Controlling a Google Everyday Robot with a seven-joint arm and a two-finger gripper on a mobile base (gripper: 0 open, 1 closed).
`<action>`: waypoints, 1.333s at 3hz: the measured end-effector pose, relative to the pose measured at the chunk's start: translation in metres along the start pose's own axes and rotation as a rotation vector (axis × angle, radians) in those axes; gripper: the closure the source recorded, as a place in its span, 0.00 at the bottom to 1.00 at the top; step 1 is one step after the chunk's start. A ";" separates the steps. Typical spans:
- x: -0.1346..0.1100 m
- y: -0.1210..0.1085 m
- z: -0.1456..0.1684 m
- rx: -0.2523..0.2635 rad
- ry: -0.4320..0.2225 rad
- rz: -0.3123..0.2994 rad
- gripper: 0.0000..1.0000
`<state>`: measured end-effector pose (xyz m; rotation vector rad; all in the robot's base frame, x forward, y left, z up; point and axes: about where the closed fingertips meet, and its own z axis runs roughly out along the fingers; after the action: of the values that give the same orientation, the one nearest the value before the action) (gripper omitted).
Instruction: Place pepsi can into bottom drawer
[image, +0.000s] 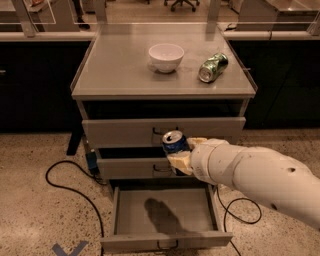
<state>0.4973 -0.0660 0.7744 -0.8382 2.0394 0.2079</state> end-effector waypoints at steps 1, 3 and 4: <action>0.007 -0.005 0.021 0.006 -0.052 -0.003 1.00; 0.101 -0.033 0.109 -0.001 -0.024 0.126 1.00; 0.101 -0.033 0.109 -0.001 -0.024 0.126 1.00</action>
Offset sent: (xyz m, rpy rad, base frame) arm 0.0773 -0.0330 -0.1711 0.2081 -0.0143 -0.0592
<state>0.5550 -0.0913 0.6358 -0.7048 2.0714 0.2879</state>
